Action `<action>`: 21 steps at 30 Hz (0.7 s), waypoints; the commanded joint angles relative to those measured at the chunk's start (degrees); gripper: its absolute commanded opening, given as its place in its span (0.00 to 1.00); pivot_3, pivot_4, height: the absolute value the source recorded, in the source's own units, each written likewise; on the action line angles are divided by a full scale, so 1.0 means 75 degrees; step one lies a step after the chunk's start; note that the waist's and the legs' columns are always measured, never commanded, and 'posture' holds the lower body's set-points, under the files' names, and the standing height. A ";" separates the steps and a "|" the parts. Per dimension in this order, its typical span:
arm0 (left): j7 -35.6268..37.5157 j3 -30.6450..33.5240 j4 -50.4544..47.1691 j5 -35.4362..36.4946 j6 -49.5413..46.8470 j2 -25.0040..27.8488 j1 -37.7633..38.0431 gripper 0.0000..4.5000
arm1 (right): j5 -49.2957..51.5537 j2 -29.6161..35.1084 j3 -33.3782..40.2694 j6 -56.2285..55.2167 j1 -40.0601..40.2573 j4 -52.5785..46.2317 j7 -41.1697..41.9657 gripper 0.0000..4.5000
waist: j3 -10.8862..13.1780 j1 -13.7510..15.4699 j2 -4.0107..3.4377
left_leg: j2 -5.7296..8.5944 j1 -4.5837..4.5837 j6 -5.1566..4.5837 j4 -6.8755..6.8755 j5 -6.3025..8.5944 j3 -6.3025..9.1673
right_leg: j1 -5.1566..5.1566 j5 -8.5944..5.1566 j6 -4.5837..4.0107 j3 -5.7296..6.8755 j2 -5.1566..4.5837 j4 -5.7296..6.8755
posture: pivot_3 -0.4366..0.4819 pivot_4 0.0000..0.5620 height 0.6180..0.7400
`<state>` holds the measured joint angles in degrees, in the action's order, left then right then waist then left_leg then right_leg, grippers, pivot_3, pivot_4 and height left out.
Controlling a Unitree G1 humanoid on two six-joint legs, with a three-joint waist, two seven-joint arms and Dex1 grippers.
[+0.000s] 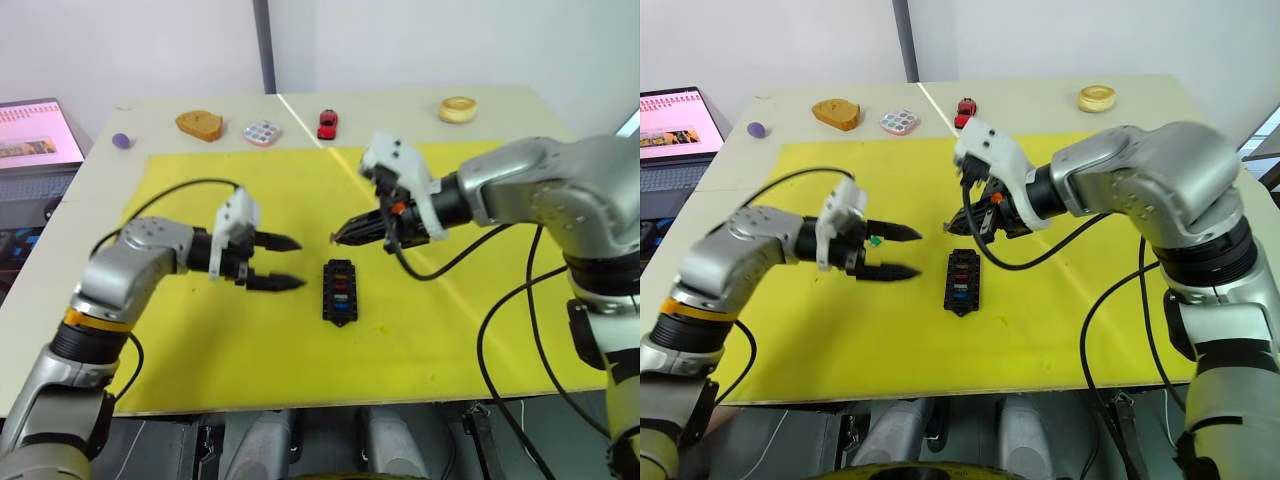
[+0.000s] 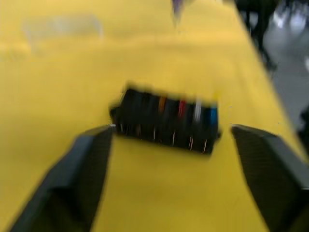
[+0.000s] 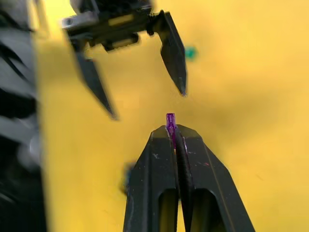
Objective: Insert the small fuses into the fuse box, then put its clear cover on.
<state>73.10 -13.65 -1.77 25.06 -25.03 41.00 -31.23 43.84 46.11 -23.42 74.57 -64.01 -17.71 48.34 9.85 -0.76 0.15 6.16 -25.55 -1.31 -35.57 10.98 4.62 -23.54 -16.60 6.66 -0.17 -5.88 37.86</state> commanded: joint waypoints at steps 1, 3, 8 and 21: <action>0.0297 -0.0166 0.0474 -0.0637 0.1359 -0.0265 -0.0217 0.99 | -0.0861 0.0082 -0.0913 -0.0550 -0.0191 -0.0112 0.0453 0.00 | 0.0000 0.0022 0.0000 | 0.0000 -0.0003 0.0000 -0.0001 0.0000 0.0001 | -0.0002 0.0000 0.0000 0.0001 0.0000 0.0000 | 0.48 0.27 1.00; 0.0416 -0.0289 0.0866 -0.0965 0.1960 -0.0437 -0.0310 0.99 | -0.1276 0.0067 -0.1294 -0.0773 -0.0155 -0.0030 0.0596 0.00 | 0.0001 0.0025 0.0001 | 0.0001 -0.0004 0.0000 -0.0005 0.0000 0.0006 | -0.0004 0.0000 0.0001 0.0006 -0.0001 -0.0009 | 0.48 0.27 1.00; 0.0593 -0.0318 0.1223 -0.1213 0.2408 -0.0711 -0.0377 0.99 | -0.1923 0.0006 -0.1676 -0.0971 -0.0079 0.0017 0.0773 0.00 | 0.0000 0.0011 0.0001 | 0.0002 -0.0005 -0.0001 -0.0004 0.0001 0.0006 | -0.0003 0.0001 0.0002 0.0006 0.0000 -0.0011 | 0.48 0.27 1.00; 0.0442 -0.0325 0.1333 -0.1554 0.2551 -0.1117 -0.0317 0.99 | -0.2645 -0.0289 -0.1670 -0.1014 0.0063 0.0092 0.0919 0.00 | 0.0000 0.0013 0.0001 | 0.0002 -0.0003 -0.0001 -0.0008 0.0000 0.0007 | 0.0005 0.0002 0.0003 0.0009 0.0003 -0.0004 | 0.48 0.27 1.00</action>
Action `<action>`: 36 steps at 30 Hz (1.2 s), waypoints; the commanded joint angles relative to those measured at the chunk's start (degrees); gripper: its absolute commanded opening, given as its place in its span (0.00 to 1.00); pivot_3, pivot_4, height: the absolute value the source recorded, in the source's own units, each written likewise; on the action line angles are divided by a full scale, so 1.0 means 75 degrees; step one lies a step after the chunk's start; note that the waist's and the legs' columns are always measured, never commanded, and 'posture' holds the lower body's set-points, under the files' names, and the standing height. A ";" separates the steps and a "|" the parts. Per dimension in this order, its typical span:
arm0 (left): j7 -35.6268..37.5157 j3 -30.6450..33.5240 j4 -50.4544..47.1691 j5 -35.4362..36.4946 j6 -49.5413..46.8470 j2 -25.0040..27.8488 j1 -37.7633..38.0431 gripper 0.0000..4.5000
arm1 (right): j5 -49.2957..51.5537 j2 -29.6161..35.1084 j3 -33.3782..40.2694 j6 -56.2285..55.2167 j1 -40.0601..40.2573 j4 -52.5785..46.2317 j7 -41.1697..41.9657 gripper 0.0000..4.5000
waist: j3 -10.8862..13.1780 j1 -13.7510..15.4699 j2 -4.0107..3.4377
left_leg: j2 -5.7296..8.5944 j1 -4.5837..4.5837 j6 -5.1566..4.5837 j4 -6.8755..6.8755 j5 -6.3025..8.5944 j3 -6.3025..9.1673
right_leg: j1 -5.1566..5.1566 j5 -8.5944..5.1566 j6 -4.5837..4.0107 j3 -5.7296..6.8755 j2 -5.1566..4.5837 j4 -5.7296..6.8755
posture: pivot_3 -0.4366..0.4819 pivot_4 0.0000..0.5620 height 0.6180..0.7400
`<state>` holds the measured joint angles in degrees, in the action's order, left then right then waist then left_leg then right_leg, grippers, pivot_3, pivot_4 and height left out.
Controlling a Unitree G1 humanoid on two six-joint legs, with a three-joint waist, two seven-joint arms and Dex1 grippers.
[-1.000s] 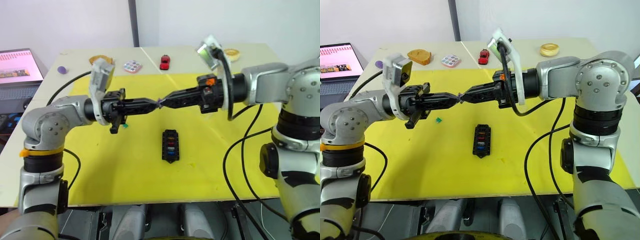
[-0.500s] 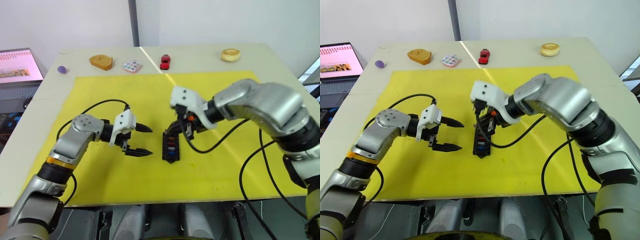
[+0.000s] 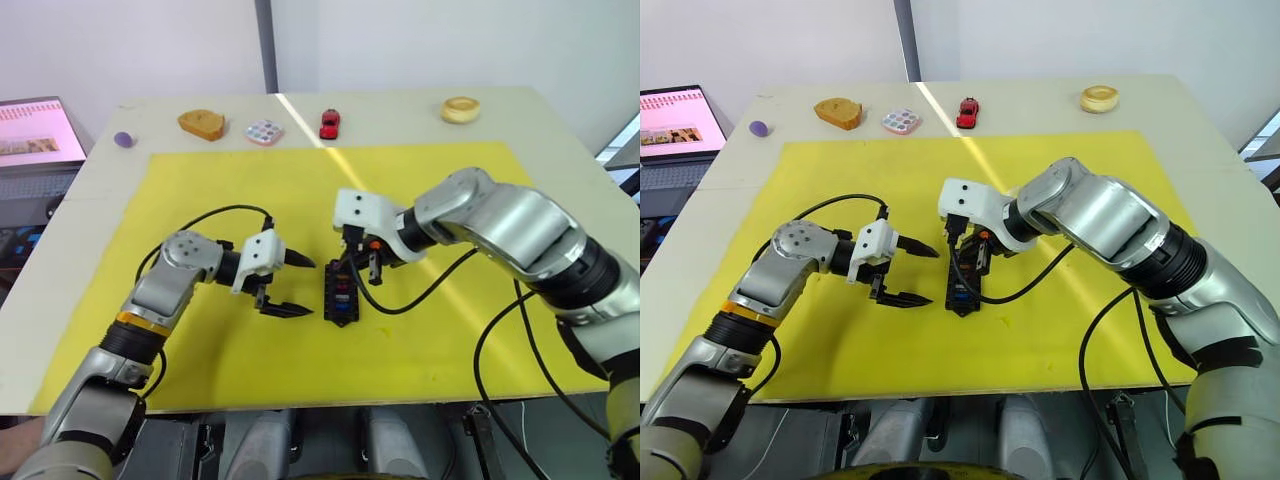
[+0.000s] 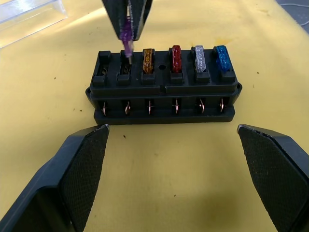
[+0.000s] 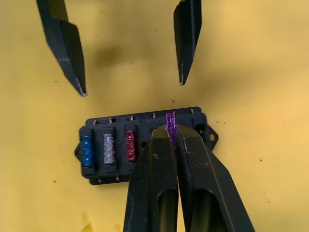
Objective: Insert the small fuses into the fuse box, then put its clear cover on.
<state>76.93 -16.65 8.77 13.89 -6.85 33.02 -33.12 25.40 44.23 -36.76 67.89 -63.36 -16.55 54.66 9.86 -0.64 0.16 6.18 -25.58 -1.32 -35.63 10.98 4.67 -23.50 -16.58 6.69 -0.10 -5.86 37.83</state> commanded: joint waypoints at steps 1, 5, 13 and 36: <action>-0.0080 0.0082 -0.0088 -0.0079 0.0119 -0.0062 -0.0054 0.99 | -0.0249 -0.0045 0.0090 -0.0148 -0.0012 -0.0057 0.0095 0.00 | 0.0000 -0.0004 0.0000 | 0.0000 0.0000 0.0000 0.0000 0.0000 0.0000 | 0.0000 0.0000 0.0000 0.0000 0.0000 0.0002 | 0.48 0.27 1.00; -0.0152 0.0101 -0.0122 -0.0160 0.0143 -0.0078 -0.0016 0.99 | -0.0441 -0.0069 0.0072 -0.0266 0.0046 -0.0051 0.0216 0.00 | 0.0000 -0.0001 0.0000 | 0.0001 0.0000 0.0000 -0.0003 0.0000 0.0000 | 0.0000 0.0000 0.0000 0.0001 0.0000 0.0005 | 0.48 0.27 1.00; -0.0271 0.0076 -0.0137 -0.0307 0.0243 -0.0038 0.0019 0.99 | -0.0734 -0.0123 -0.0011 -0.0437 0.0222 -0.0053 0.0391 0.00 | 0.0000 -0.0004 0.0000 | 0.0001 0.0001 0.0000 -0.0005 -0.0001 0.0000 | 0.0001 0.0000 0.0000 0.0001 0.0001 0.0009 | 0.48 0.27 1.00; -0.0284 0.0059 -0.0154 -0.0355 0.0284 -0.0081 0.0034 0.99 | -0.1453 -0.0127 -0.0083 -0.0831 0.0339 0.0005 0.0794 0.00 | 0.0000 -0.0003 0.0000 | 0.0001 0.0004 0.0001 -0.0010 -0.0001 0.0000 | 0.0001 0.0000 0.0000 0.0002 0.0002 0.0019 | 0.48 0.27 1.00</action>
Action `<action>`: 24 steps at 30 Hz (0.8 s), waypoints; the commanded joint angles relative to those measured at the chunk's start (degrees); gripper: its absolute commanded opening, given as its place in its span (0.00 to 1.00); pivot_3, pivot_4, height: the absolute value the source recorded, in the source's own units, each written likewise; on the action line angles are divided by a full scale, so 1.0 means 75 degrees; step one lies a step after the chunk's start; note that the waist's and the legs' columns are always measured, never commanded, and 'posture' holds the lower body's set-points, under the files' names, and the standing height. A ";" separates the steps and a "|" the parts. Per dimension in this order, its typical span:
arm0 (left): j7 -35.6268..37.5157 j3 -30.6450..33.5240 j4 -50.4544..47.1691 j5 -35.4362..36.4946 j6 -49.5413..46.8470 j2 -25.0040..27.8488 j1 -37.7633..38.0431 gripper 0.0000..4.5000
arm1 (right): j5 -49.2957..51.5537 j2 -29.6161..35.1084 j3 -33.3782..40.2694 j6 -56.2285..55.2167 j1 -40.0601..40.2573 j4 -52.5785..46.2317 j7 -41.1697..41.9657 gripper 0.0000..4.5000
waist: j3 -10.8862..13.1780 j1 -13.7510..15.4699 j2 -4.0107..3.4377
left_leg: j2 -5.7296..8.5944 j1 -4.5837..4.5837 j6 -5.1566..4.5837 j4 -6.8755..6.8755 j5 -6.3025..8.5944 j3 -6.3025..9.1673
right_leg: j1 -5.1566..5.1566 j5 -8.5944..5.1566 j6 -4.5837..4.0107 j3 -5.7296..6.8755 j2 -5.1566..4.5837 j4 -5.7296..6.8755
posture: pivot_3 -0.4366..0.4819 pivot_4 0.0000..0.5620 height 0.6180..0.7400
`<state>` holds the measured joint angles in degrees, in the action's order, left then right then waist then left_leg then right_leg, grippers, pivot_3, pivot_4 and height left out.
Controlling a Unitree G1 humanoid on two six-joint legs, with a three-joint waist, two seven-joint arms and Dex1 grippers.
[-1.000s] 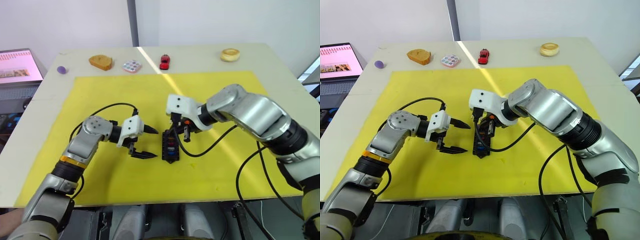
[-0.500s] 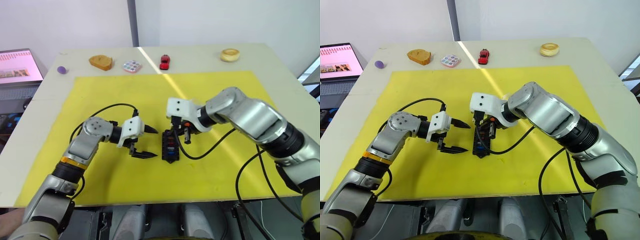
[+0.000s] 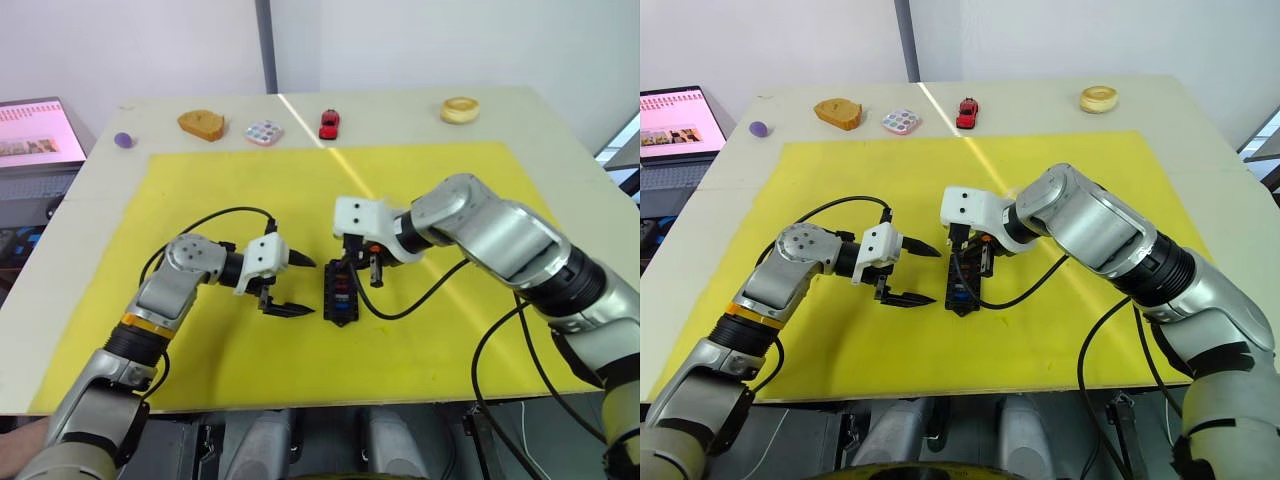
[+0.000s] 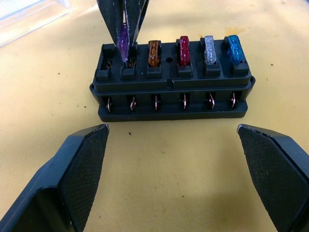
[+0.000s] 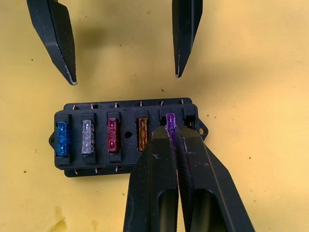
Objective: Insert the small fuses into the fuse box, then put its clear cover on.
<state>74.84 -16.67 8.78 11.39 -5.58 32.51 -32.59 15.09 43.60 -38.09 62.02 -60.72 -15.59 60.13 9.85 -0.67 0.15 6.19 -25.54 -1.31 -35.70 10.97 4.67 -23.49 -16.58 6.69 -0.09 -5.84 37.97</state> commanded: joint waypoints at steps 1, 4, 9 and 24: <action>-0.0009 0.0066 -0.0159 -0.0025 0.0115 -0.0016 -0.0038 0.99 | -0.0077 -0.0041 0.0084 -0.0040 0.0011 -0.0156 0.0098 0.00 | 0.0000 0.0000 0.0000 | 0.0000 0.0000 0.0000 0.0000 0.0000 0.0000 | 0.0000 0.0000 0.0000 0.0000 0.0000 0.0000 | 0.48 0.27 1.00; -0.0018 0.0072 -0.0154 -0.0037 0.0117 -0.0027 -0.0049 0.99 | -0.0116 -0.0037 0.0046 -0.0058 0.0079 -0.0208 0.0149 0.00 | 0.0000 0.0001 0.0000 | 0.0000 0.0000 0.0000 -0.0001 0.0000 0.0000 | 0.0000 0.0000 0.0000 0.0000 0.0000 0.0001 | 0.48 0.27 1.00; -0.0047 0.0075 -0.0259 -0.0027 0.0065 -0.0016 0.0013 0.99 | -0.0208 -0.0113 0.0018 -0.0050 0.0179 -0.0167 0.0126 0.00 | 0.0000 0.0000 0.0000 | 0.0000 0.0001 0.0000 -0.0003 0.0000 0.0001 | 0.0002 0.0000 0.0000 0.0001 0.0000 0.0002 | 0.48 0.27 1.00; -0.0073 0.0008 -0.0369 -0.0072 0.0067 -0.0034 0.0142 0.99 | -0.0696 -0.0359 -0.0257 -0.0289 0.0122 0.0254 0.0283 0.00 | -0.0002 -0.0010 -0.0001 | 0.0000 0.0009 0.0001 -0.0003 0.0000 0.0001 | 0.0007 0.0000 0.0000 0.0001 0.0002 0.0004 | 0.48 0.27 1.00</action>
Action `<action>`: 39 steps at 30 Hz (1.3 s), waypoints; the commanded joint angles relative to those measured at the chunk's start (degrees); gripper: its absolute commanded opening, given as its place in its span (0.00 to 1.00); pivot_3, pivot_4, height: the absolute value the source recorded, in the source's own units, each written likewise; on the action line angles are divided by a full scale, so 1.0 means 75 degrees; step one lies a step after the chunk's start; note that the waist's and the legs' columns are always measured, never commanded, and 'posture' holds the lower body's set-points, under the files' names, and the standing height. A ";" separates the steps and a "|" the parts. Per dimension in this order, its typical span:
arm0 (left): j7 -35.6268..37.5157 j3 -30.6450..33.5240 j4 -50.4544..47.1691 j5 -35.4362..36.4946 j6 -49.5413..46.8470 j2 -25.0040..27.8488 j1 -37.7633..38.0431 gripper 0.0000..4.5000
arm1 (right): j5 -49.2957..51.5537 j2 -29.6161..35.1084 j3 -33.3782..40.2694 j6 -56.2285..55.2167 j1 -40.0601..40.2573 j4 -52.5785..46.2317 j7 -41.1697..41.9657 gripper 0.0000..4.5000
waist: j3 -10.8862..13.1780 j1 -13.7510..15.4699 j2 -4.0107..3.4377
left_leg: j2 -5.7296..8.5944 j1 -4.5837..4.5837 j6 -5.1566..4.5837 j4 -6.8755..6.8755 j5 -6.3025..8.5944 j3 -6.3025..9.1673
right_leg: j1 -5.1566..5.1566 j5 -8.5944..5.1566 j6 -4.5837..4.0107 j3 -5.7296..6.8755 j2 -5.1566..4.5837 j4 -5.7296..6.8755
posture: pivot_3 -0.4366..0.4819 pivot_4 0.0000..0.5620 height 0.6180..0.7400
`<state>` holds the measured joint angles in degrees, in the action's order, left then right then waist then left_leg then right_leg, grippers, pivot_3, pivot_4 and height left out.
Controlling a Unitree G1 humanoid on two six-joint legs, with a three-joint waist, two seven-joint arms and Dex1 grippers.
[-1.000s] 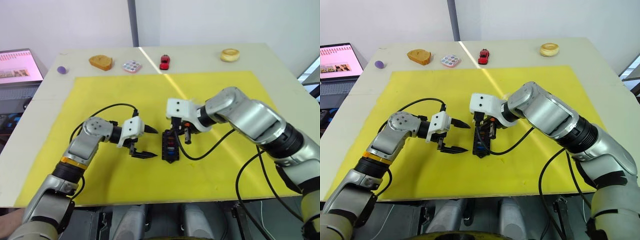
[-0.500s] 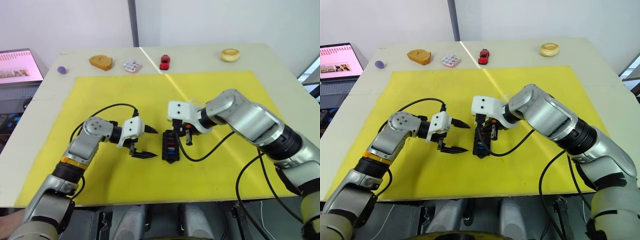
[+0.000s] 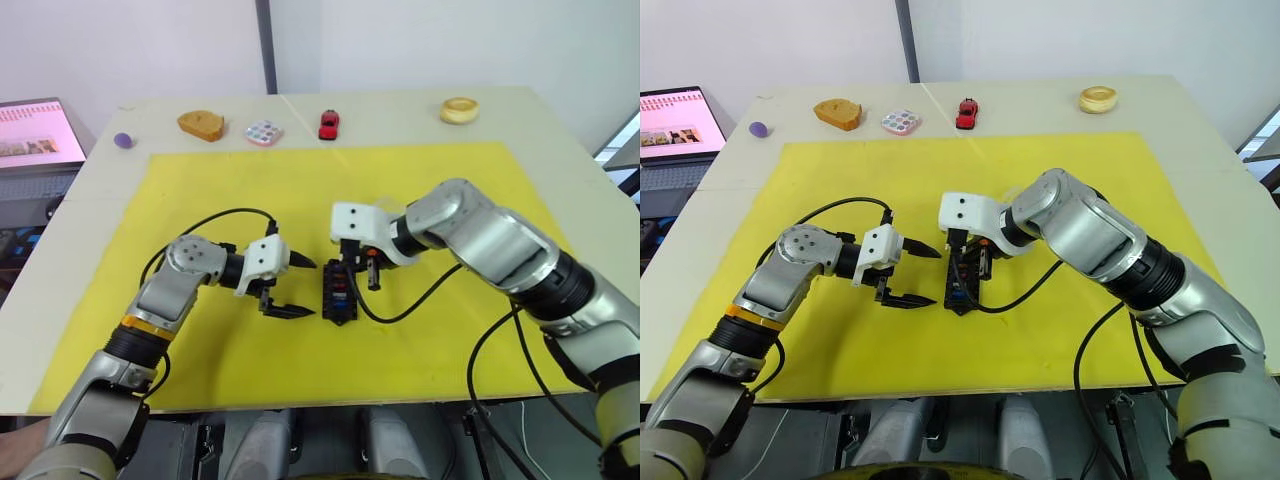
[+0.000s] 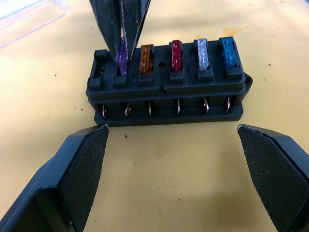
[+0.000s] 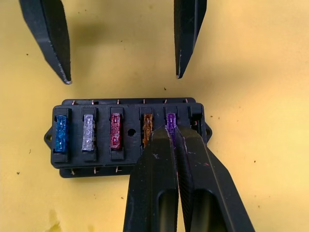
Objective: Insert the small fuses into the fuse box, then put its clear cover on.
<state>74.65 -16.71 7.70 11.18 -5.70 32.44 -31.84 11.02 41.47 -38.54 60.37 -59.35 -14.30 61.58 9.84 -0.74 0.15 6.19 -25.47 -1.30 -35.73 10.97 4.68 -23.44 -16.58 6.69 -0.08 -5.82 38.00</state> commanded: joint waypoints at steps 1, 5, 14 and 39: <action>-0.0061 0.0002 -0.0234 -0.0059 0.0098 -0.0033 0.0061 0.99 | -0.0180 -0.0085 -0.0217 -0.0075 -0.0045 0.0098 0.0116 0.00 | -0.0001 0.0001 0.0000 | 0.0000 0.0001 0.0000 0.0000 0.0000 0.0000 | 0.0000 0.0000 0.0000 0.0000 0.0000 0.0000 | 0.48 0.27 1.00; -0.0083 -0.0021 -0.0274 -0.0100 0.0110 -0.0057 0.0107 0.99 | -0.0235 -0.0114 -0.0373 -0.0077 -0.0122 0.0228 0.0380 0.00 | -0.0002 0.0000 0.0000 | 0.0000 0.0003 0.0000 0.0000 0.0000 0.0002 | 0.0000 0.0000 0.0000 0.0000 0.0001 0.0000 | 0.48 0.27 1.00; -0.0233 -0.0113 -0.0173 -0.0283 0.0334 -0.0102 0.0150 0.99 | -0.0349 -0.0282 -0.0399 0.0185 -0.0867 0.0773 0.0803 0.00 | -0.0002 -0.0001 0.0000 | 0.0000 0.0002 0.0000 0.0000 0.0000 0.0001 | -0.0002 0.0000 0.0000 0.0000 0.0002 0.0002 | 0.48 0.27 1.00; -0.0118 -0.0100 -0.0075 -0.0351 0.0264 -0.0126 0.0125 1.00 | -0.0459 -0.0375 -0.0299 0.0119 -0.0927 0.0783 0.0840 0.31 | -0.0002 0.0004 0.0000 | 0.0002 0.0001 0.0000 -0.0002 0.0000 0.0002 | -0.0004 0.0000 0.0000 0.0002 0.0001 0.0004 | 0.48 0.27 1.00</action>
<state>73.39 -17.39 7.77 8.49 -3.52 31.15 -31.07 7.96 38.93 -42.48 61.59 -65.15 -6.78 68.02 9.83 -0.71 0.15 6.20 -25.46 -1.30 -35.74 10.97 4.69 -23.47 -16.58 6.69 -0.07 -5.82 38.03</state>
